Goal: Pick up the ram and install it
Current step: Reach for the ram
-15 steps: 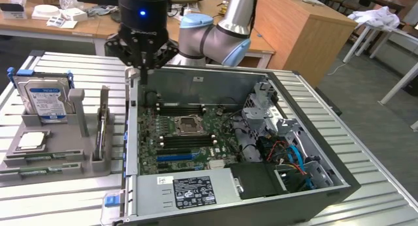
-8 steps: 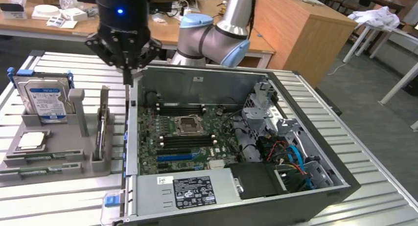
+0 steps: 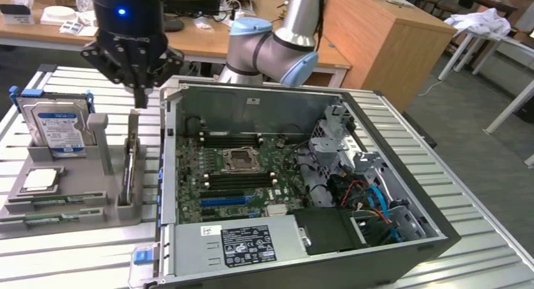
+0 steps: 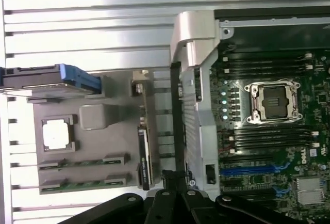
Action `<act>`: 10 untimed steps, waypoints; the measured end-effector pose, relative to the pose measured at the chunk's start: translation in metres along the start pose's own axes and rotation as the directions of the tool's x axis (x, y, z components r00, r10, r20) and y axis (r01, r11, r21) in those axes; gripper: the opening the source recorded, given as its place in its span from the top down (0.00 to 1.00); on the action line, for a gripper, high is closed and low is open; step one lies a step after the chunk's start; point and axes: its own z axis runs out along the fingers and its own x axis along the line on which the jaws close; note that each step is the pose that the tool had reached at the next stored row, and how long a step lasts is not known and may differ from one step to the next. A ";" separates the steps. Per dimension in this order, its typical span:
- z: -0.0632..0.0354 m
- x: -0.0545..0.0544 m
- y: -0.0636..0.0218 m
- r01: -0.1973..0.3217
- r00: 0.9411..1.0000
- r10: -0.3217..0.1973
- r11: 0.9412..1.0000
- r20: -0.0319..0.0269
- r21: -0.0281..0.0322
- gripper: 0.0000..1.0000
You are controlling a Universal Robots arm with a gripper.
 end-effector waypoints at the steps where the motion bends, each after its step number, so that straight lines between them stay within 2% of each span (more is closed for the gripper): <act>1: 0.0002 0.004 -0.0003 0.000 1.000 0.000 1.000 0.000 0.000 0.89; 10: 0.0017 0.039 -0.0026 -0.002 1.000 0.002 1.000 0.000 0.001 0.89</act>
